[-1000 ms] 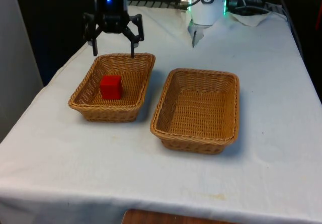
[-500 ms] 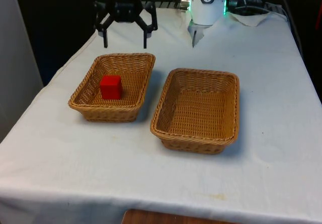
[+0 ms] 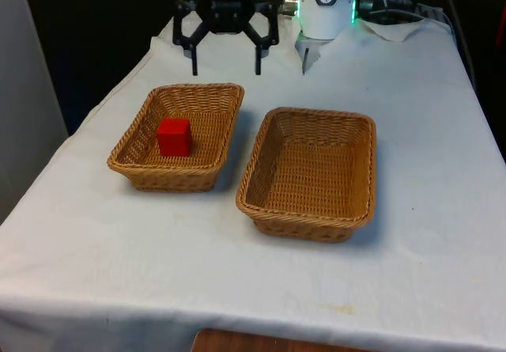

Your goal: Pick up the red cube and place it into the right basket.

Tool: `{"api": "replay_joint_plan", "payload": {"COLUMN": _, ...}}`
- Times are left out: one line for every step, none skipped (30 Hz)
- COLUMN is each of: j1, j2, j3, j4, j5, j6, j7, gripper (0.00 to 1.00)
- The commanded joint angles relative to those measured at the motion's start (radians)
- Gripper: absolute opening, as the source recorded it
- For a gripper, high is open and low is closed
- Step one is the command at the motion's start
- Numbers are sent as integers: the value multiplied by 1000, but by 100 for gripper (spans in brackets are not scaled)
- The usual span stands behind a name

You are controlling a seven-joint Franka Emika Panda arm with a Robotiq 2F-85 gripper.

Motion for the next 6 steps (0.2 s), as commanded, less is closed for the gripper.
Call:
{"api": "replay_joint_plan", "payload": {"j1": 15, "j2": -8, "j3": -7, "j4": -10, "j5": -16, "j6": 5, "j7": 16, "gripper": 100}}
{"api": "replay_joint_plan", "payload": {"j1": 17, "j2": -15, "j3": 2, "j4": -11, "j5": -27, "j6": 4, "j7": 29, "gripper": 100}}
{"api": "replay_joint_plan", "payload": {"j1": 20, "j2": -19, "j3": 6, "j4": -12, "j5": -32, "j6": 3, "j7": 36, "gripper": 100}}
{"api": "replay_joint_plan", "payload": {"j1": 21, "j2": -23, "j3": 10, "j4": -14, "j5": -37, "j6": 3, "j7": 42, "gripper": 100}}
{"api": "replay_joint_plan", "payload": {"j1": 22, "j2": -27, "j3": 15, "j4": -15, "j5": -44, "j6": 2, "j7": 49, "gripper": 100}}
{"api": "replay_joint_plan", "payload": {"j1": 7, "j2": -17, "j3": 23, "j4": -6, "j5": -26, "j6": 0, "j7": 32, "gripper": 100}}
